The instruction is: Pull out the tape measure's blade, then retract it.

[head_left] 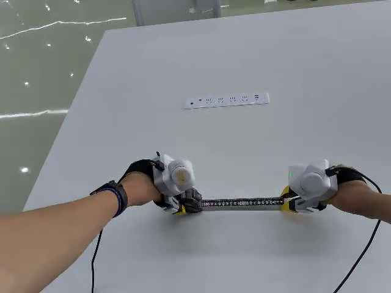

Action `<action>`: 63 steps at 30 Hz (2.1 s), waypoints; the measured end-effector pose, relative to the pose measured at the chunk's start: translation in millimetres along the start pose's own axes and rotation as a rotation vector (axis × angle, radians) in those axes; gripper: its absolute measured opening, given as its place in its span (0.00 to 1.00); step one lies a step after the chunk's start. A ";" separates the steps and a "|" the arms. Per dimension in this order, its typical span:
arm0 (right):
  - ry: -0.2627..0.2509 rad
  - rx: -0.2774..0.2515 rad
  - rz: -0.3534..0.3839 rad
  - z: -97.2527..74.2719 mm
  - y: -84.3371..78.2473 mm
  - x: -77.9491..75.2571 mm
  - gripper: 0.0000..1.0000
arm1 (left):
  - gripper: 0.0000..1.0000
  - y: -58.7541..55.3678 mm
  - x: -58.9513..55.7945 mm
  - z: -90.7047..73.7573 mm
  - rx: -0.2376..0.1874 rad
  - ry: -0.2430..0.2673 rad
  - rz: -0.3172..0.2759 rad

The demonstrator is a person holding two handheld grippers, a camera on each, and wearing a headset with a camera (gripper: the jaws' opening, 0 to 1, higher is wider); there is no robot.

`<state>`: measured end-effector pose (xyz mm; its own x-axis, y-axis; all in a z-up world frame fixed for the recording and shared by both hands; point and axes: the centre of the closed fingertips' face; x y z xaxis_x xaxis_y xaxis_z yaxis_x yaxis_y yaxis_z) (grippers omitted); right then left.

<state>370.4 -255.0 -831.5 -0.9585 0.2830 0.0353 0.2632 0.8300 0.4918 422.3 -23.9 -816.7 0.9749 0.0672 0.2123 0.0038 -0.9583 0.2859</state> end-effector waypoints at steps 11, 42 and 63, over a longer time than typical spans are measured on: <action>-0.002 0.007 0.005 -5.7 -10.6 -1.6 0.13 | 0.36 -0.1 0.0 0.0 0.001 0.000 0.001; -0.009 0.026 0.010 -18.3 -31.7 0.1 0.14 | 0.36 0.0 -0.2 0.3 -0.005 -0.002 0.015; -0.082 0.047 0.086 -19.3 -31.0 -0.1 0.16 | 0.38 -0.9 -0.2 -1.3 0.025 0.008 0.049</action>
<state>360.2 -290.0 -829.9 -0.9207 0.3902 0.0036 0.3503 0.8222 0.4486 421.8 -22.7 -815.8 0.9723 0.0218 0.2328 -0.0384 -0.9672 0.2512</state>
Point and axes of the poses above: the centre of the closed fingertips' face, and the gripper's own axes: z roughly forward along the fingers, x roughly to its left, y roughly out of its top, and after that the axes turned 8 degrees about y, right-handed
